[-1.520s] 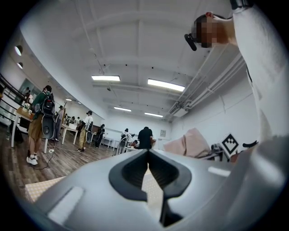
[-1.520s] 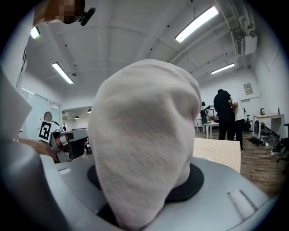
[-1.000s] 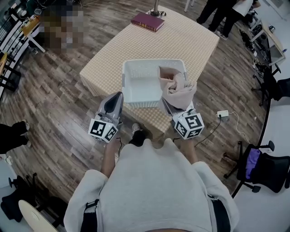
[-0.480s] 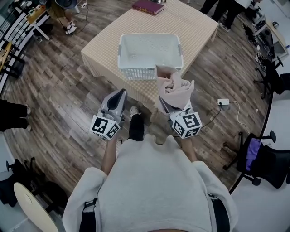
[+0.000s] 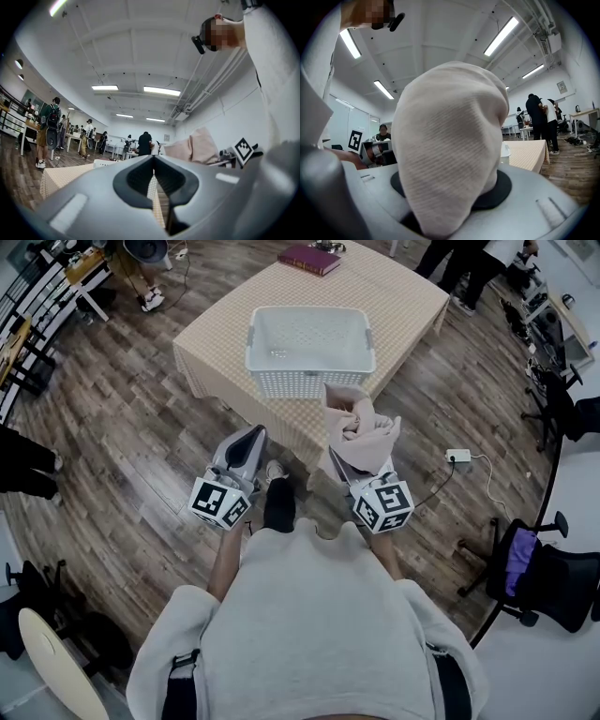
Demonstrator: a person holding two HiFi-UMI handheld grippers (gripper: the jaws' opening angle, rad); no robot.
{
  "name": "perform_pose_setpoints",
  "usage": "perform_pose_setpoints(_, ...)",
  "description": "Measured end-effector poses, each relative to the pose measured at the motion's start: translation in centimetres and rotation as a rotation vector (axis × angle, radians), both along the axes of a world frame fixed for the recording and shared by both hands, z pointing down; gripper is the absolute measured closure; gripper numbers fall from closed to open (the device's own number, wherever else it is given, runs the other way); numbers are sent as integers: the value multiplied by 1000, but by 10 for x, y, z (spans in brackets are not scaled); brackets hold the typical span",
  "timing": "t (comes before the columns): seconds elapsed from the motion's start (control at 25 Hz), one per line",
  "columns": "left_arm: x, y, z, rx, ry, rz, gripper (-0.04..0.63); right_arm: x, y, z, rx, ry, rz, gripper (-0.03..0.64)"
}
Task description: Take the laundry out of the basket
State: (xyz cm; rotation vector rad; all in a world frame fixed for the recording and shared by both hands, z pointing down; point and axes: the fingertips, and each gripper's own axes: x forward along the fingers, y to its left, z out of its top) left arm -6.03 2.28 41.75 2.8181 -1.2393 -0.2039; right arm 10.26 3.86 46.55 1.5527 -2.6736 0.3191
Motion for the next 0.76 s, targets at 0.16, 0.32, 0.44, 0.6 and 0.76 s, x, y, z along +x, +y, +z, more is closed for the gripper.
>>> perform_pose_setpoints(0.16, 1, 6, -4, 11, 2, 2, 588, 2, 3, -5, 14, -1, 5, 362)
perform_pose_setpoints(0.32, -3, 9, -6, 23, 0, 0, 588, 0, 2, -12, 33, 9, -1, 362)
perform_pose_setpoints(0.44, -2, 11, -9, 23, 3, -8, 588, 0, 3, -12, 34, 11, -5, 362)
perform_pose_setpoints(0.6, -1, 10, -9, 27, 2, -10, 588, 1, 3, -10, 32, -8, -8, 362)
perform_pose_setpoints(0.76, -3, 10, -6, 38, 4, -6, 588, 1, -1, -13, 41, -11, -8, 362)
